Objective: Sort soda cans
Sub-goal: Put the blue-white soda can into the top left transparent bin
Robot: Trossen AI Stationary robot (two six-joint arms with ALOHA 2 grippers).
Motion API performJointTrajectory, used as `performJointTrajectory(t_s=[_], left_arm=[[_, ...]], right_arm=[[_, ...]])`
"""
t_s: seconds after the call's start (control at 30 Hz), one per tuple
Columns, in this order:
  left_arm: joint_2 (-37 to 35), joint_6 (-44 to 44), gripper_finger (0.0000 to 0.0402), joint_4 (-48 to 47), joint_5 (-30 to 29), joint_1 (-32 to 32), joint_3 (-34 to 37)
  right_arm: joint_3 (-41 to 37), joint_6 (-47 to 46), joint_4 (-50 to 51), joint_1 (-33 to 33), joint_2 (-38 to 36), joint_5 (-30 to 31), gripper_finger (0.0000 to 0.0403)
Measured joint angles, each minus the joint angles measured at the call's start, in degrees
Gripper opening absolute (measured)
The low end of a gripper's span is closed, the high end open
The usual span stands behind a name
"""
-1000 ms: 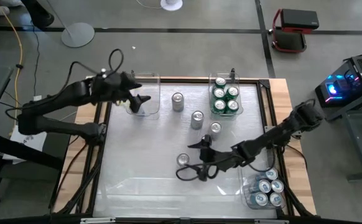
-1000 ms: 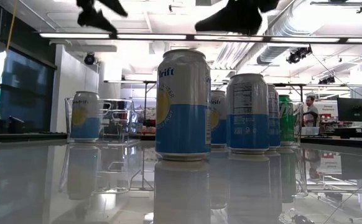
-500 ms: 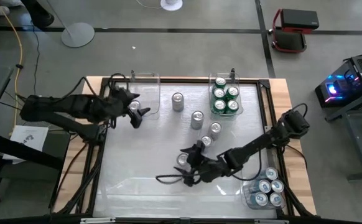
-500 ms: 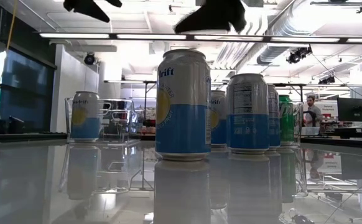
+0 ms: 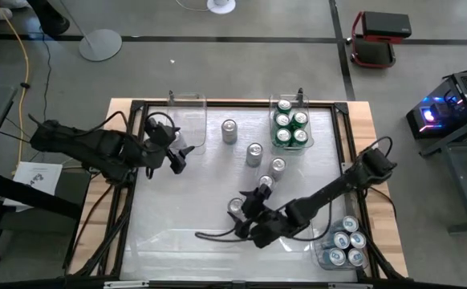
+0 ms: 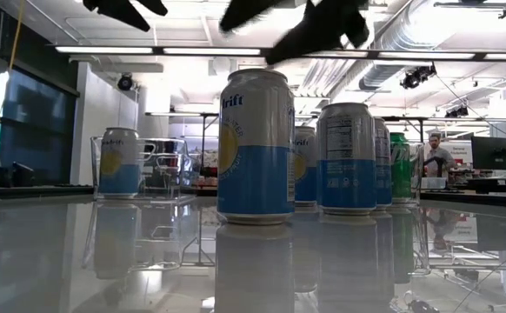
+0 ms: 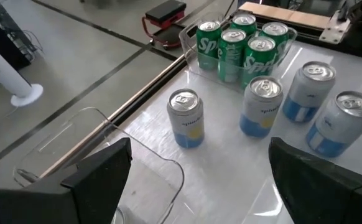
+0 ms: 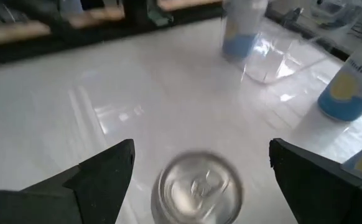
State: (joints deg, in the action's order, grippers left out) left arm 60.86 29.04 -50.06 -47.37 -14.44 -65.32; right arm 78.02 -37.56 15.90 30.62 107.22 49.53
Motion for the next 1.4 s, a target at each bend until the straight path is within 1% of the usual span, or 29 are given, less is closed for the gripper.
performJointTrajectory(t_s=[0.23, 0.63, 0.73, 0.9, 0.97, 1.07, 1.2, 1.33, 1.4], left_arm=[[0.42, 0.39, 0.0355, -0.61, -0.08, -0.32, 0.00], [0.42, 0.94, 0.0355, -1.71, -0.12, -0.30, 0.00], [0.42, 0.96, 0.0355, -1.69, -0.13, -0.28, 0.00], [0.42, 1.63, 0.0355, -1.85, -0.13, -0.28, 0.00], [0.42, 2.95, 0.0355, -3.31, 0.00, -0.28, 0.00], [0.42, 5.98, 0.0355, -6.33, 0.57, -0.30, 0.00], [0.42, 9.18, 0.0355, -9.41, 0.28, -1.71, 0.00], [0.42, 11.29, 0.0355, -10.42, -1.45, -4.14, 0.00], [0.42, 12.02, 0.0355, -10.46, -2.80, -5.55, 0.00]], right_arm=[[-0.04, 0.48, 0.02, -1.20, 4.79, -0.63, 0.0357], [-0.07, -1.66, 1.40, -2.35, 5.07, -3.94, 0.0354], [-0.07, -1.65, 1.51, -2.73, 5.07, -4.83, 0.0331], [0.01, -0.46, 1.59, -3.65, 4.83, -6.88, 0.0269], [0.04, 1.12, 1.59, -3.67, 4.81, -7.26, 0.0259], [0.02, 5.36, 0.70, -3.66, 4.68, -7.76, 0.0259], [-0.31, 15.56, -1.19, -4.47, 2.97, -9.49, 0.0259], [-0.27, 27.43, -6.85, -8.06, -1.47, -13.19, 0.0258], [-0.15, 33.95, -11.04, -10.72, -3.37, -16.67, 0.0249]])
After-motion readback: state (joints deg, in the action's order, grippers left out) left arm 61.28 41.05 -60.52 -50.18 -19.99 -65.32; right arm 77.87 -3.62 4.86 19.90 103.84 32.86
